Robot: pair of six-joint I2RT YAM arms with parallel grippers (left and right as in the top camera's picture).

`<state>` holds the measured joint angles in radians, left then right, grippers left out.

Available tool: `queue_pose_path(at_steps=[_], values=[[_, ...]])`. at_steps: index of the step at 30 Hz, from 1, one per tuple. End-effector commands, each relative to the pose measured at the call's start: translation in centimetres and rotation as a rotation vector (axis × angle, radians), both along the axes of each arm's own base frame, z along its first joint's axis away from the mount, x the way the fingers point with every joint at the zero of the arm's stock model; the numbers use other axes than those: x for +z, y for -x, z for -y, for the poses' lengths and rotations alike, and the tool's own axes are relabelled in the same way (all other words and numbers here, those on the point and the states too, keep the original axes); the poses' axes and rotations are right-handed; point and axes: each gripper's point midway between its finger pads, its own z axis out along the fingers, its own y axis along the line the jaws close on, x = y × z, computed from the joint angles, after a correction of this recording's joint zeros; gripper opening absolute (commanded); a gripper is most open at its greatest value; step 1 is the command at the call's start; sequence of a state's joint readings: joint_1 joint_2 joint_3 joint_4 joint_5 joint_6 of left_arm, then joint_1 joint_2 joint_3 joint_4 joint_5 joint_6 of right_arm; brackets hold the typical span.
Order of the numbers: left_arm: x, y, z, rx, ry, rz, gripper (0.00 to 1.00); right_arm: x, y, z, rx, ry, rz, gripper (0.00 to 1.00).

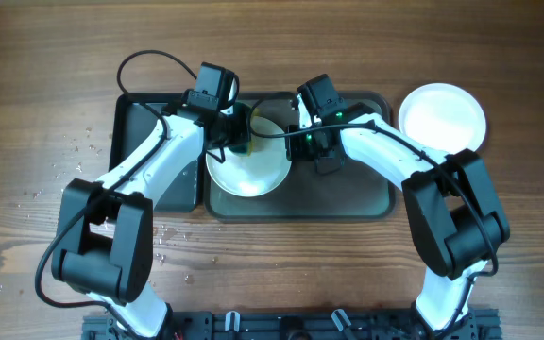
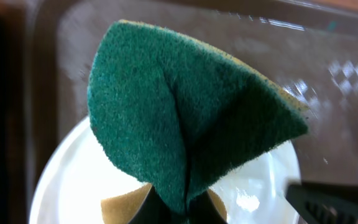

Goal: Clean dirty plates on tray and stack at the side
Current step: 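Scrub the plate surface with the sponge while the right gripper holds it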

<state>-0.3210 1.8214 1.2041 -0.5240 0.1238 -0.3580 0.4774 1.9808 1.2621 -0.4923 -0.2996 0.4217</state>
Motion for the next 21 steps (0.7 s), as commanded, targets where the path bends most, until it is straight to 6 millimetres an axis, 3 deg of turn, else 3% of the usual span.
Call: queue_pose_path(at_steps=[1, 9, 13, 17, 21], values=[[-0.5, -0.9, -1.3, 0.048, -0.074, 0.025, 0.04, -0.9, 0.7, -0.4, 0.014, -0.008, -0.032, 0.04], [-3.9, 0.6, -1.7, 0.047, -0.101, -0.062, 0.04, -0.9, 0.7, -0.4, 0.014, -0.008, -0.031, 0.04], [-5.2, 2.1, -0.8, 0.018, -0.05, -0.126, 0.04, -0.9, 0.7, -0.4, 0.015, -0.009, -0.03, 0.04], [-4.8, 3.9, 2.1, -0.051, 0.119, -0.205, 0.04, -0.9, 0.7, -0.4, 0.014, -0.009, -0.03, 0.04], [-2.7, 5.0, 5.1, -0.109, 0.31, -0.256, 0.04, -0.9, 0.7, -0.4, 0.015, -0.009, -0.03, 0.05]])
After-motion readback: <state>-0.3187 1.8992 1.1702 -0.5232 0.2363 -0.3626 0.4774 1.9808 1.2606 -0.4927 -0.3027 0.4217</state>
